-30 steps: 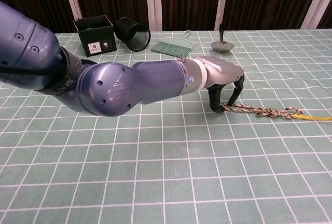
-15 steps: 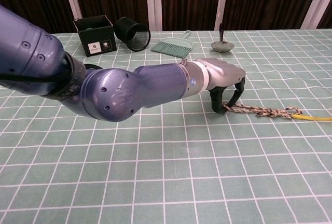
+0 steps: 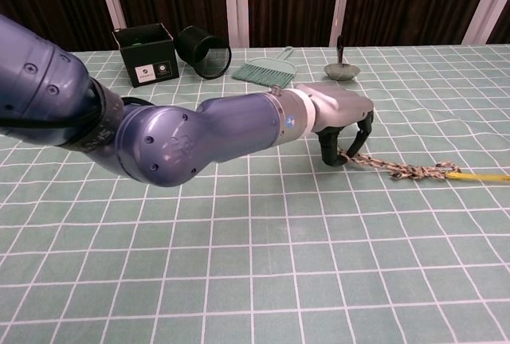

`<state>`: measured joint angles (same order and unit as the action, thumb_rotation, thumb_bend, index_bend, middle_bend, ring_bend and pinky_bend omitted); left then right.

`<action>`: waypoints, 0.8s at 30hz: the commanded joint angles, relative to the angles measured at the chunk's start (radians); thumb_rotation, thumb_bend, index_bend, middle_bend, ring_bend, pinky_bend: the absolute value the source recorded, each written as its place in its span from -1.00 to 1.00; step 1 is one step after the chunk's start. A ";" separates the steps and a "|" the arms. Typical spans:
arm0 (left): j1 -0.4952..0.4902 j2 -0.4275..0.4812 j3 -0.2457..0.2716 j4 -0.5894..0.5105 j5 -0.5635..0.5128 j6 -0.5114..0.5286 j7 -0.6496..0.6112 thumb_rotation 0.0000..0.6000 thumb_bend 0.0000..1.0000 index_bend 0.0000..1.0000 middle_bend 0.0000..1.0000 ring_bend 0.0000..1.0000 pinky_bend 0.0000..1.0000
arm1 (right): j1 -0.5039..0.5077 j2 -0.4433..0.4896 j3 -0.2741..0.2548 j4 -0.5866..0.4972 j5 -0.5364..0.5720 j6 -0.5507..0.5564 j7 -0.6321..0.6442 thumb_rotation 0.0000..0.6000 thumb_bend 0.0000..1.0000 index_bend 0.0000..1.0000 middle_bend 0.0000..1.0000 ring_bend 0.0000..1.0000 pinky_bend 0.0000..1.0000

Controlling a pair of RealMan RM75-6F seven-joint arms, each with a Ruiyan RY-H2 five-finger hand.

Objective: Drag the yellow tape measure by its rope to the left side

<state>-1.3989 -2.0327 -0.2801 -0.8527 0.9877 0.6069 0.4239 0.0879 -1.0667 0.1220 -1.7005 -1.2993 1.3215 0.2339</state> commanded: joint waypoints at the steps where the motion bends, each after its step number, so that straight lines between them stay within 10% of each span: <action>1: 0.028 0.040 0.009 -0.048 0.032 0.036 -0.013 1.00 0.04 0.13 -0.79 -1.00 -1.00 | -0.001 0.001 0.000 0.000 0.000 0.002 0.001 1.00 -0.76 -1.00 -1.00 -1.00 -1.00; 24: 0.368 0.512 0.123 -0.529 0.097 0.329 -0.030 1.00 0.05 0.15 -0.78 -1.00 -1.00 | -0.005 -0.006 -0.003 -0.004 -0.013 0.022 -0.038 1.00 -0.76 -1.00 -1.00 -1.00 -1.00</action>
<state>-1.0785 -1.5774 -0.1780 -1.3311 1.0756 0.8925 0.4002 0.0823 -1.0716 0.1185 -1.7049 -1.3117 1.3429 0.1977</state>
